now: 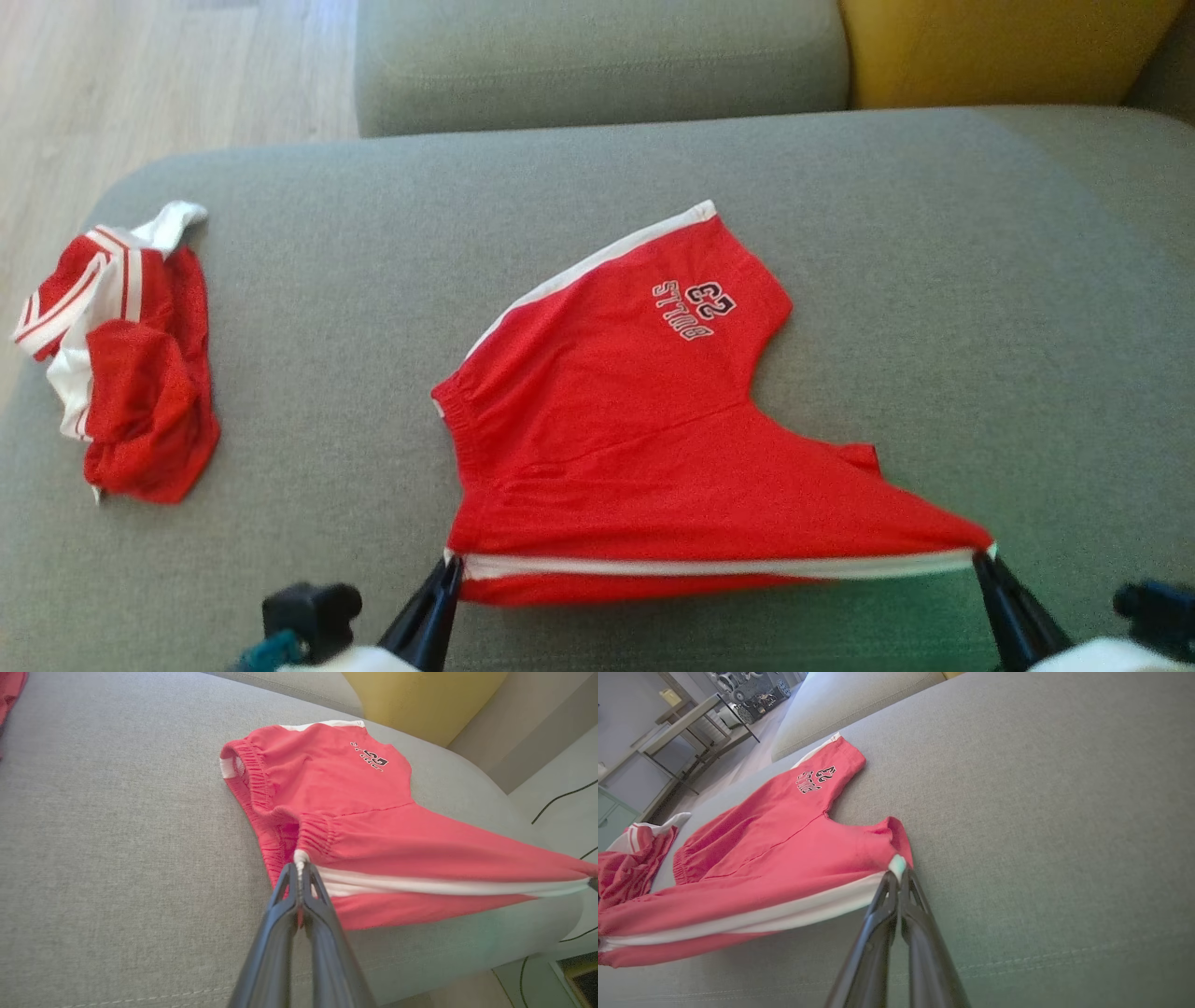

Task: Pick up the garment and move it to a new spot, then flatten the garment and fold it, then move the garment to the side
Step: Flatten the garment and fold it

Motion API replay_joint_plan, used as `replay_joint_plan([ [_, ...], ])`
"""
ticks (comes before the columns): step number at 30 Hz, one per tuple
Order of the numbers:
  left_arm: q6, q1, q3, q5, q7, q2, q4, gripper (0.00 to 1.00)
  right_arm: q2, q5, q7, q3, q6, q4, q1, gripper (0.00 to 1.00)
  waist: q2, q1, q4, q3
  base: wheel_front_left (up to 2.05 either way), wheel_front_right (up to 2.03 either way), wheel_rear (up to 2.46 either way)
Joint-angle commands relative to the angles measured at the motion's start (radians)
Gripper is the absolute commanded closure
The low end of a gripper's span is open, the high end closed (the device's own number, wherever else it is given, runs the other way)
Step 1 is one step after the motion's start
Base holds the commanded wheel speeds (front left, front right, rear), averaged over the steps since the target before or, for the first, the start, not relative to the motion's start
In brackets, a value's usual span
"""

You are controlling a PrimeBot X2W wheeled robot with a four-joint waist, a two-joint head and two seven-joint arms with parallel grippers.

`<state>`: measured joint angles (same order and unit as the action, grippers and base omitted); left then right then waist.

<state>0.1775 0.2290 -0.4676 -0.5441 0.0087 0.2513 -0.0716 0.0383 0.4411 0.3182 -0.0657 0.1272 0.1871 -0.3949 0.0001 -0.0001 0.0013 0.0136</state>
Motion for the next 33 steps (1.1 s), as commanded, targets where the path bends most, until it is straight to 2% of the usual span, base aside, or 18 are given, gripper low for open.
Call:
replay_joint_plan([
  [1, 0.004, -0.069, 0.052, -0.014, 0.004, 0.011, -0.04, 1.0, 0.012, -0.013, 0.003, 0.007, 0.003, 0.032, 0.077, 1.0, -0.0001, 0.0001, 0.006, 0.016, 0.0, 0.0, 0.0],
  [6, -0.025, -0.151, 0.067, -0.06, 0.029, -0.007, -0.048, 1.0, 0.015, -0.024, -0.001, 0.01, 0.003, -0.004, 0.221, 1.0, -0.0001, 0.0001, 0.031, 0.079, 0.0, 0.0, 0.0],
  [11, -0.063, -0.271, 0.079, -0.094, 0.04, -0.029, -0.01, 1.0, 0.066, -0.021, -0.015, 0.026, 0.003, -0.095, 0.418, 1.0, -0.0001, 0.0001, 0.065, 0.172, 0.0, 0.0, 0.0],
  [23, -0.142, -0.513, 0.093, -0.12, -0.018, -0.092, 0.161, 1.0, 0.172, 0.039, -0.101, 0.156, 0.003, -0.461, 0.902, 1.0, -0.0001, 0.0001, 0.143, 0.315, 0.0, 0.0, 0.0],
  [33, -0.182, -0.622, 0.091, -0.121, -0.084, -0.127, 0.294, 1.0, 0.206, 0.092, -0.199, 0.293, 0.003, -0.747, 1.152, 1.0, -0.0001, 0.0001, 0.178, 0.365, 0.0, 0.0, 0.0],
])
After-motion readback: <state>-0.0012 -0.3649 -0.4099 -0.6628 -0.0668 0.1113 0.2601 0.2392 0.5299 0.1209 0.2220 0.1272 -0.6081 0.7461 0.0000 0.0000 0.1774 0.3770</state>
